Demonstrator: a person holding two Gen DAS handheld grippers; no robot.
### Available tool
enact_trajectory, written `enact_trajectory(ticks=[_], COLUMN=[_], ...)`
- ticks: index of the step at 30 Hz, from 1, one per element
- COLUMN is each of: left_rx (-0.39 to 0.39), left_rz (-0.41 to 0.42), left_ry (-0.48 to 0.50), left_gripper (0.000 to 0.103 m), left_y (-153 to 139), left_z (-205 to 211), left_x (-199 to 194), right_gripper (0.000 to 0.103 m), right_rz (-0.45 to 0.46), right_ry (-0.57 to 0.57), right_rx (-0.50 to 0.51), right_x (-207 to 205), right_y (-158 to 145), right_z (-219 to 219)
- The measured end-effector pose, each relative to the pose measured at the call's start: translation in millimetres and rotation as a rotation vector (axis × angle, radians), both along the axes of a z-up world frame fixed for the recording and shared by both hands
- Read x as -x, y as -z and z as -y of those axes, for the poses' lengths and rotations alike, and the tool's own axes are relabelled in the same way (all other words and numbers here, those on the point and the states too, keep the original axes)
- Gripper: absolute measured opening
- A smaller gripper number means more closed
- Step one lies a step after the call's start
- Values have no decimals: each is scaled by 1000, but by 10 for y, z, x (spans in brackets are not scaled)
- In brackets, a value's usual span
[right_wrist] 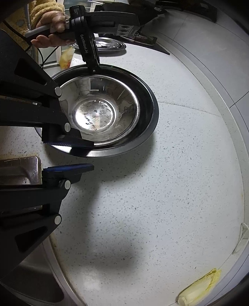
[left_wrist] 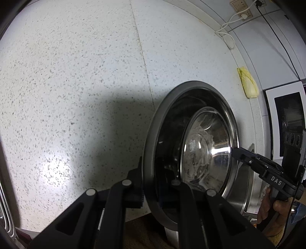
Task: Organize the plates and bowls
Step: 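Close the left tool on the large bowl rim while the right tool grips the opposite rim, then lift the nested bowl stack with both tools and carry it toward the plate stack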
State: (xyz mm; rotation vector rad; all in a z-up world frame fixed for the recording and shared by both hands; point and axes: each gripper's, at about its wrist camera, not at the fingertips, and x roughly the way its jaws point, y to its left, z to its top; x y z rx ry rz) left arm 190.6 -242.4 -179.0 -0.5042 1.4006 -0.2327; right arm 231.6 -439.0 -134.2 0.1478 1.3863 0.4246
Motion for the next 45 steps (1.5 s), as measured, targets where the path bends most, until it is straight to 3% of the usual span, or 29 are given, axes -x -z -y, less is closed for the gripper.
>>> enact_trajectory(ticks=[5, 11, 17, 21, 25, 35, 45], left_rx=[-3, -6, -1, 33, 46, 64, 64], left_rz=[-4, 0, 2, -13, -14, -19, 20], left_ry=[1, 7, 7, 2, -1, -15, -22], left_gripper=[9, 9, 8, 8, 8, 7, 6], left_y=[-5, -16, -13, 11, 17, 22, -178], left_z=[-27, -41, -106, -157, -189, -300, -460], left_x=[-23, -33, -49, -59, -80, -117, -189], right_gripper=[19, 19, 18, 18, 10, 10, 11], right_rz=[-7, 30, -6, -73, -76, -68, -34], right_ry=[6, -46, -13, -25, -12, -16, -16], right_rx=[-2, 127, 30, 2, -53, -72, -74], right_x=[-34, -1, -51, -81, -115, -50, -116], right_y=[-4, -59, 24, 235, 296, 206, -7], right_z=[42, -162, -36, -79, -84, -104, -88])
